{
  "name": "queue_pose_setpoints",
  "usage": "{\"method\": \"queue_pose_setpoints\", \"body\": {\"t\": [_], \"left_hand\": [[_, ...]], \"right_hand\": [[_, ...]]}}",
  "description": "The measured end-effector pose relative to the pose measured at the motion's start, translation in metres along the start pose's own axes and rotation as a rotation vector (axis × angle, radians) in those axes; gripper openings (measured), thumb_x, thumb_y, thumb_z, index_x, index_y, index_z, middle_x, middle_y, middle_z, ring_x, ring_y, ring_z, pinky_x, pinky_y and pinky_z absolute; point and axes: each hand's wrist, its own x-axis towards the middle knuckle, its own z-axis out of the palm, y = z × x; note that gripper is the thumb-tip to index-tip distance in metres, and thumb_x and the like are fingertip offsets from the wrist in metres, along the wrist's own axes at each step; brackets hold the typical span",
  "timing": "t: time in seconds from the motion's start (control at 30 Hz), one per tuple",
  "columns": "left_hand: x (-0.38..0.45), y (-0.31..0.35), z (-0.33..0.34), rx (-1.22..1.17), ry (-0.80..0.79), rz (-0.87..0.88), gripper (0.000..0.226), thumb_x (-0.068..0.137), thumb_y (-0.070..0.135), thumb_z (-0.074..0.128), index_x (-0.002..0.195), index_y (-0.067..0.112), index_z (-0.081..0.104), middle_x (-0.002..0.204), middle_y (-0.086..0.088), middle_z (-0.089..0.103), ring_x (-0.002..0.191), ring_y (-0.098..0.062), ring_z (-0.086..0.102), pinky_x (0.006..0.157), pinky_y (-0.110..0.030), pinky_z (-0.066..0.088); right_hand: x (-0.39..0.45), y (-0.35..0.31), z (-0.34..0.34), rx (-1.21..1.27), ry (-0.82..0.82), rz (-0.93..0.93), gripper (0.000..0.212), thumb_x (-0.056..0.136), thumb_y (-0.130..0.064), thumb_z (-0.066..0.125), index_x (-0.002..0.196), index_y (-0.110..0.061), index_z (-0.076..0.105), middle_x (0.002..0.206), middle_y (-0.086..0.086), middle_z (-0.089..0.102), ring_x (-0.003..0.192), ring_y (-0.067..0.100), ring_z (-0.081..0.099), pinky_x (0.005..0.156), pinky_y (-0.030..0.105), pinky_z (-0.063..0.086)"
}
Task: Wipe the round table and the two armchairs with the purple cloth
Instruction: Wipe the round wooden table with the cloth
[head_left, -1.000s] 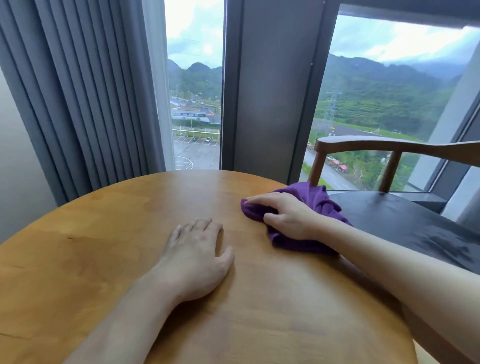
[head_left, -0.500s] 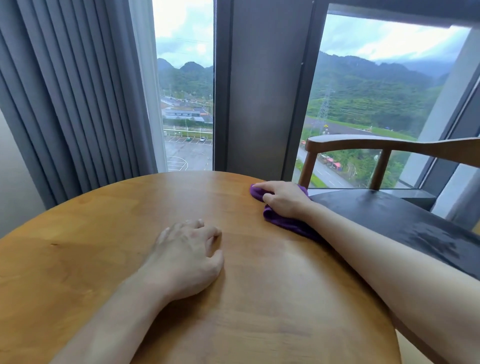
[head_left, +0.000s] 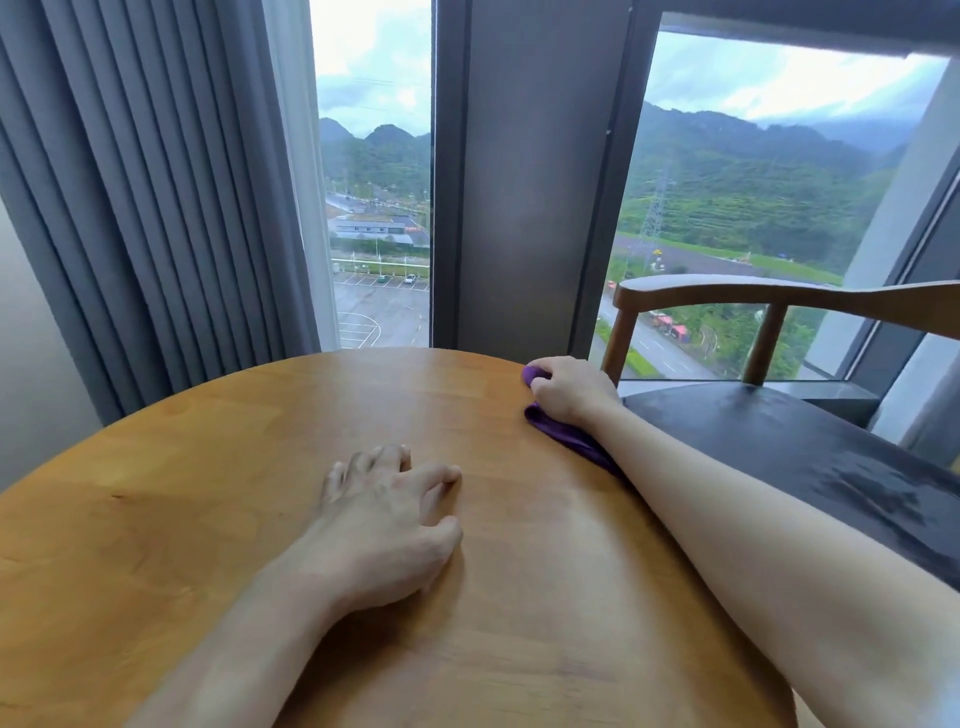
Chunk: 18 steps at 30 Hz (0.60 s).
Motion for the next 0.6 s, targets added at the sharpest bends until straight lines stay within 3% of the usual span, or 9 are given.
{"method": "queue_pose_setpoints", "body": {"t": [0.17,0.33,0.4,0.5,0.6], "left_hand": [[0.002,-0.002,0.002,0.020,0.010,-0.002,0.056,0.089,0.054,0.041,0.144,0.052,0.031,0.154,0.000,0.027,0.144,-0.020,0.018,0.121,-0.046,0.012],[0.000,-0.004,0.003,0.015,0.005,0.000,0.057,0.090,0.055,0.040,0.146,0.053,0.027,0.158,0.001,0.022,0.147,-0.020,0.014,0.122,-0.046,0.010],[0.000,-0.004,0.004,0.009,-0.001,0.003,0.059,0.090,0.055,0.039,0.147,0.052,0.026,0.159,0.000,0.021,0.148,-0.020,0.011,0.123,-0.047,0.008],[0.000,-0.003,0.004,0.003,0.004,0.007,0.060,0.090,0.052,0.040,0.149,0.050,0.026,0.161,-0.001,0.019,0.150,-0.021,0.009,0.123,-0.047,0.006],[-0.001,-0.004,0.005,-0.008,-0.006,0.014,0.063,0.089,0.054,0.041,0.150,0.048,0.025,0.162,-0.002,0.015,0.151,-0.020,0.004,0.123,-0.047,0.000]], "right_hand": [[-0.052,-0.008,0.001,0.025,-0.034,-0.229,0.045,0.088,-0.024,0.046,0.129,-0.027,0.067,0.132,-0.003,0.068,0.124,0.022,0.056,0.108,0.041,0.043],[-0.115,0.003,-0.010,0.093,-0.077,-0.359,0.056,0.080,-0.027,0.046,0.133,-0.027,0.064,0.139,-0.012,0.062,0.132,0.009,0.050,0.115,0.032,0.034],[-0.115,0.012,-0.017,0.111,-0.084,-0.308,0.056,0.080,-0.029,0.047,0.133,-0.028,0.065,0.137,-0.012,0.063,0.130,0.009,0.052,0.113,0.030,0.037],[-0.083,0.015,-0.025,-0.004,-0.027,-0.112,0.051,0.084,-0.034,0.045,0.131,-0.036,0.063,0.135,-0.005,0.064,0.127,0.020,0.053,0.110,0.040,0.038],[-0.052,0.002,-0.014,-0.045,-0.035,0.032,0.031,0.087,-0.030,0.044,0.107,-0.040,0.065,0.119,-0.006,0.067,0.116,0.024,0.054,0.100,0.045,0.036]]}}
